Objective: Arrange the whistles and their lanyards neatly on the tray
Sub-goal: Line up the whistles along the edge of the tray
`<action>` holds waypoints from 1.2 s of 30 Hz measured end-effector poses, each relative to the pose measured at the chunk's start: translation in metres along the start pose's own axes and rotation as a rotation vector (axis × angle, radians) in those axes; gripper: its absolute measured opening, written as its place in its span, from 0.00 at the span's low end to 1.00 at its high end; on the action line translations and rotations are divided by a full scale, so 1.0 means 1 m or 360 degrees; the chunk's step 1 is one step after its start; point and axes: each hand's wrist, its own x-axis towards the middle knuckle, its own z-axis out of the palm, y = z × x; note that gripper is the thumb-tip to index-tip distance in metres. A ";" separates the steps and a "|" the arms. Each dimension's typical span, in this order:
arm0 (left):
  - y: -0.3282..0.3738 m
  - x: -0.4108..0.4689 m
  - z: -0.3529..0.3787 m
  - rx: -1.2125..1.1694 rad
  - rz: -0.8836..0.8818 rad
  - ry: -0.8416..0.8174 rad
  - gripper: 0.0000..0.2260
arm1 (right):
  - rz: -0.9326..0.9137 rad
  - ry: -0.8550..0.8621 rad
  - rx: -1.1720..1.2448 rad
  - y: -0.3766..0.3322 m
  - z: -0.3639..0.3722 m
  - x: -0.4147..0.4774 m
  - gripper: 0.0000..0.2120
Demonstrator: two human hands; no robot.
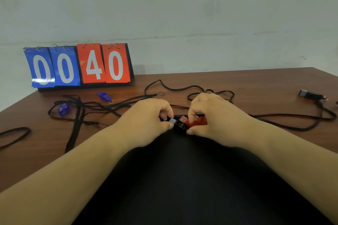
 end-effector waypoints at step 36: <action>-0.124 -0.073 -0.109 0.0006 -0.0533 0.0214 0.17 | 0.0034 -0.0209 0.0341 -0.097 -0.019 0.074 0.22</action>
